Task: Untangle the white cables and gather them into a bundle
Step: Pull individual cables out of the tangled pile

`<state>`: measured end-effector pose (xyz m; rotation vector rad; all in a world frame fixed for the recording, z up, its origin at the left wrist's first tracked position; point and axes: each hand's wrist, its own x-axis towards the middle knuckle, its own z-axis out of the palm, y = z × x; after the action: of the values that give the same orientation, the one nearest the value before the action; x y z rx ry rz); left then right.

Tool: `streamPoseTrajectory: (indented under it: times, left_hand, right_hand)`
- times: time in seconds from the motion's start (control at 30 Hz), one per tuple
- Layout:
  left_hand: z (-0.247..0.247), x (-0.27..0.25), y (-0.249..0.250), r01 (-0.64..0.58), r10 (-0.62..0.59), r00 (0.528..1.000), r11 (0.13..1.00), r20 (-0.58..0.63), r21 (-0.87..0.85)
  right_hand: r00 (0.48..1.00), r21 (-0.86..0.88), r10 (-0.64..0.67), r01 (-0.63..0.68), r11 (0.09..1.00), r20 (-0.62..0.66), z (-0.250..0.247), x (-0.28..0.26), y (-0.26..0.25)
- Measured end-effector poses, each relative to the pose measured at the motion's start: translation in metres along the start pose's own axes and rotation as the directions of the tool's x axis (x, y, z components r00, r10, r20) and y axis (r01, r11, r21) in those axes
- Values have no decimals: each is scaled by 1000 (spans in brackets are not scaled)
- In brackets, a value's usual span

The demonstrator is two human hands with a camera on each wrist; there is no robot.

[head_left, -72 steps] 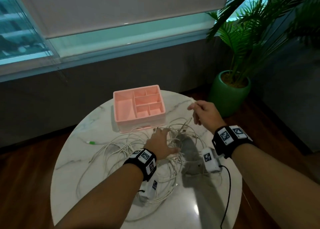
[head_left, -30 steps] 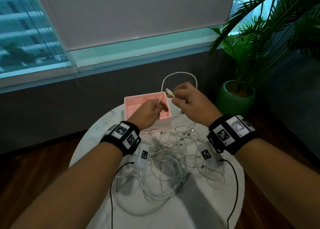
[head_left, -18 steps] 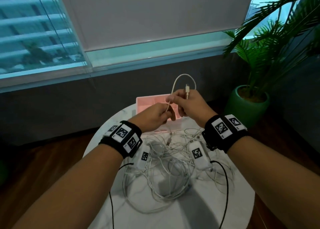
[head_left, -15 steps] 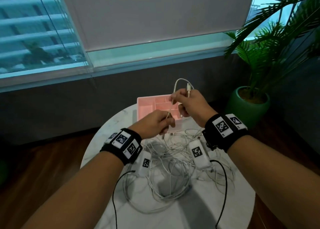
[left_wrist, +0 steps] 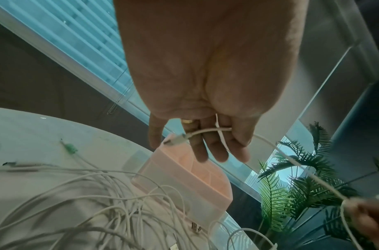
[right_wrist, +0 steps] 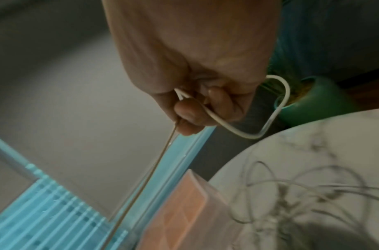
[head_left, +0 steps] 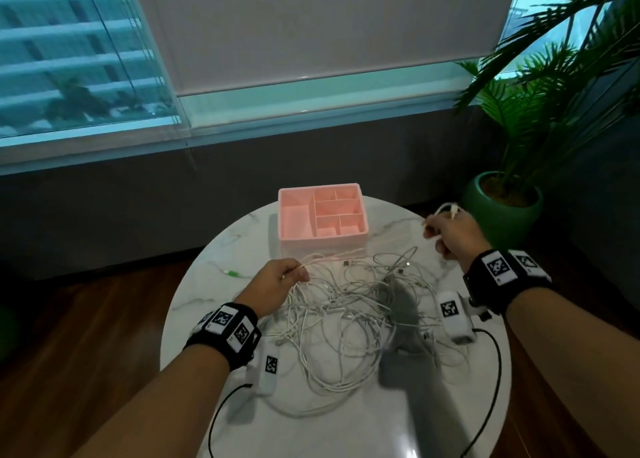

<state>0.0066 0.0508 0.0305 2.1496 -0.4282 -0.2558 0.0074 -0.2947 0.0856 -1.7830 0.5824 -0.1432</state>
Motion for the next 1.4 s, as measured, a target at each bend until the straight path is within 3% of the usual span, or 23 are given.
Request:
streamPoseTrajectory:
  times: [0.1, 0.2, 0.3, 0.4, 0.47, 0.5, 0.57, 0.63, 0.73, 0.8, 0.87, 1.03, 1.2, 1.33, 1.4]
  left_hand:
    - [1, -3, -3, 35, -35, 999, 999, -26, -1]
    - [4, -12, 1, 120, -116, 992, 989, 42, -84]
    - [9, -21, 13, 121, -121, 993, 990, 4, -69]
    - [18, -23, 20, 116, -120, 992, 986, -28, -120]
    - [25, -21, 23, 136, -138, 990, 980, -2, -144]
    - [28, -19, 24, 137, -137, 991, 983, 8, -121]
    - [34, -15, 27, 126, -122, 992, 987, 41, -97]
    - [41, -11, 32, 104, -94, 993, 986, 75, -128]
    - [50, -4, 42, 8, -1, 998, 991, 58, -135]
    - [53, 0, 43, -47, 47, 999, 988, -4, -150]
    - [50, 3, 38, -24, 12, 998, 985, -69, -172]
    - [26, -8, 14, 98, -112, 987, 988, -115, -122]
    - [14, -13, 6, 102, -102, 995, 995, -4, -12]
    - [16, -8, 10, 82, -91, 992, 992, -91, -96]
    - [13, -7, 9, 102, -124, 981, 984, -150, -149]
  right_hand:
    - [981, -223, 172, -148, 963, 91, -13, 2, 49]
    - [962, -525, 243, -142, 839, 127, -29, 4, 93]
    - [969, -555, 246, -191, 809, 24, -40, 4, 118]
    - [955, -550, 227, -295, 781, -190, -43, -1, 116]
    - [947, -606, 123, -285, 743, -295, -38, -6, 104]
    - [958, -631, 9, -196, 751, -287, -33, -9, 96]
    - [963, -612, -239, 117, 782, -122, -20, -14, 82]
    - [923, -458, -337, 384, 802, 184, 0, -29, 65]
    - [792, -340, -253, 494, 800, 556, 35, -59, 47]
    - [710, -357, -180, 536, 765, 681, 55, -75, 44]
    - [672, -365, -108, 522, 771, 732, 64, -84, 48]
    - [722, -418, -160, 550, 723, 673, 36, -66, 58]
    - [783, -532, -203, 564, 632, 588, -8, -46, 42]
    - [875, -639, -302, 483, 599, 379, -40, -26, 25]
    - [897, -673, -326, 441, 594, 300, -61, -9, 29]
